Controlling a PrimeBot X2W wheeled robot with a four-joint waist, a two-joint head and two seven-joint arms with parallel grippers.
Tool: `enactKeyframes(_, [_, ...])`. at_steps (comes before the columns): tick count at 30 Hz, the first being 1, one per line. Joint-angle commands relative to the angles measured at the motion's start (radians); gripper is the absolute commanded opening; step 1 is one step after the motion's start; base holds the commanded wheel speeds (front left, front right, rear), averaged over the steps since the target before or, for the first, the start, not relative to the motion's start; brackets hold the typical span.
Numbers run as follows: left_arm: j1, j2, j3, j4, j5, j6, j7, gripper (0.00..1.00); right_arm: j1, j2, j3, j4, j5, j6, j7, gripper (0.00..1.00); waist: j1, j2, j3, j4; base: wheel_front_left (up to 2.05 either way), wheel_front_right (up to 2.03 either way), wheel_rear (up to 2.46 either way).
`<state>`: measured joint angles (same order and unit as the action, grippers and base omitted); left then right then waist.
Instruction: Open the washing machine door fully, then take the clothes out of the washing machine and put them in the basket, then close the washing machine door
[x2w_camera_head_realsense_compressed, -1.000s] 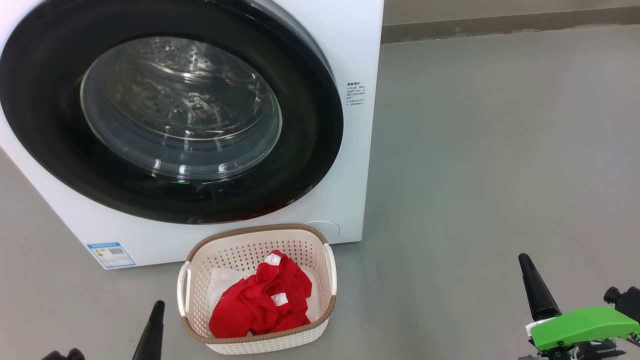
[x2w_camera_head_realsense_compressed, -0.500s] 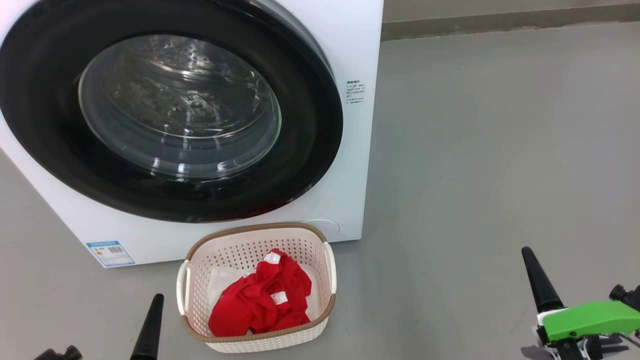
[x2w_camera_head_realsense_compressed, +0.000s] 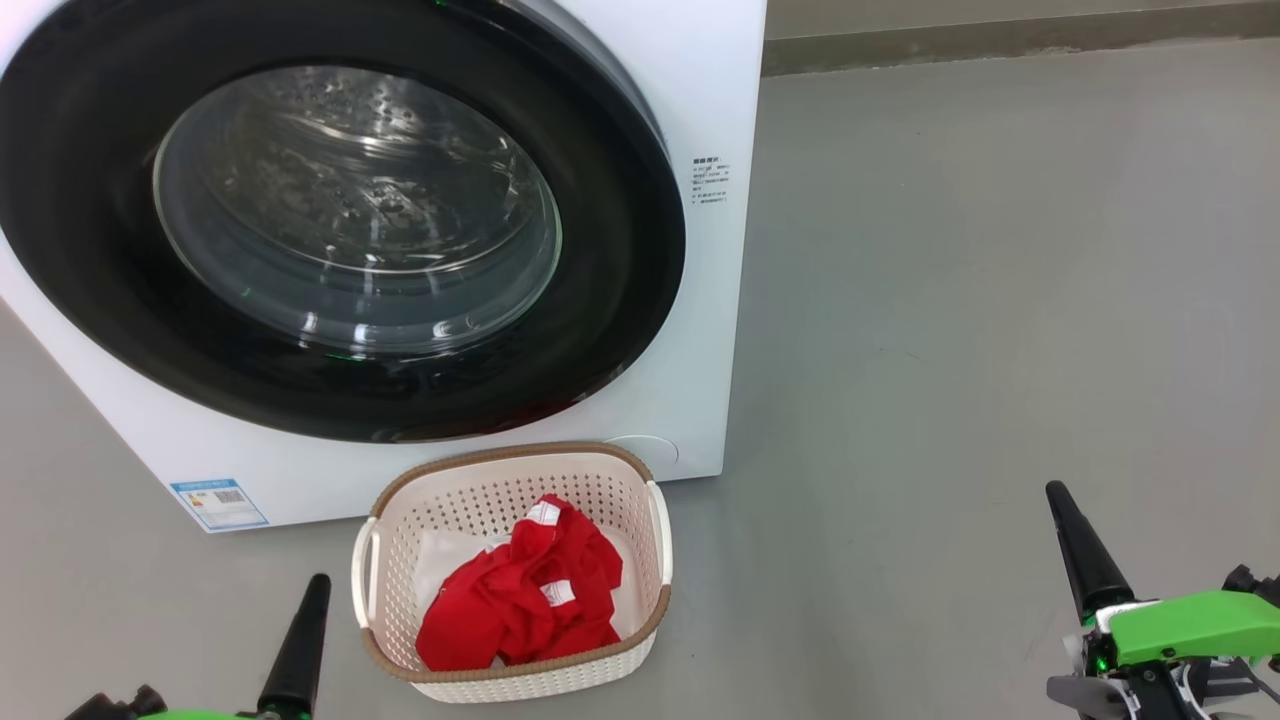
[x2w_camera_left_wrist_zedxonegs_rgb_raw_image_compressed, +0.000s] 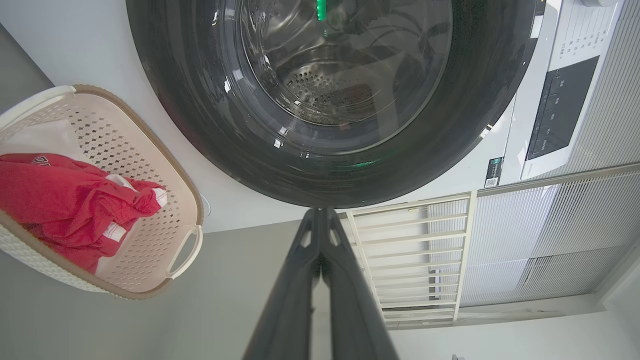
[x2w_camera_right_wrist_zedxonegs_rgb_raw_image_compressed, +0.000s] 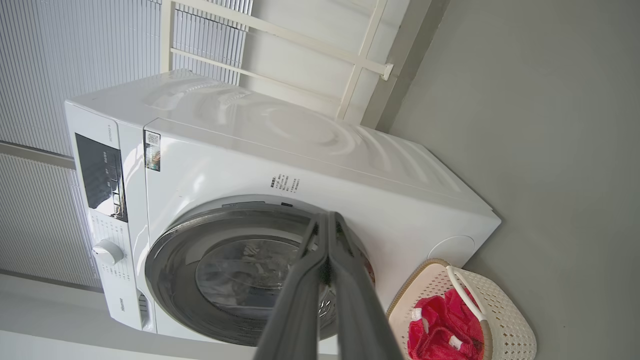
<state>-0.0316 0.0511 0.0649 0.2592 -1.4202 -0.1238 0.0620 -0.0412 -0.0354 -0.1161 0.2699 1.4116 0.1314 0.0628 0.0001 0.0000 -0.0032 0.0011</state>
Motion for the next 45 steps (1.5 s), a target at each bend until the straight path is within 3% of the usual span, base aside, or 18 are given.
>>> enactKeyframes(1, [-0.054, 0.008, 0.035, -0.020, -0.036, -0.006, 0.012, 0.00, -0.050, -0.014, 0.012, -0.025, 0.040, 0.000, 0.010, 0.00, 0.0000, 0.0000, 0.001, 0.000, 0.00, 0.00, 0.00])
enactKeyframes(15, [-0.077, -0.001, 0.049, -0.014, -0.188, -0.007, 0.052, 0.00, -0.067, -0.015, 0.002, -0.025, 0.197, -0.001, 0.051, 0.00, 0.0000, 0.0000, 0.006, -0.001, 0.00, 0.00, 0.00])
enactKeyframes(45, [-0.077, -0.001, 0.049, -0.014, -0.188, -0.007, 0.051, 0.00, -0.067, -0.015, 0.002, -0.025, 0.197, -0.001, 0.051, 0.00, 0.0000, 0.0000, 0.006, -0.001, 0.00, 0.00, 0.00])
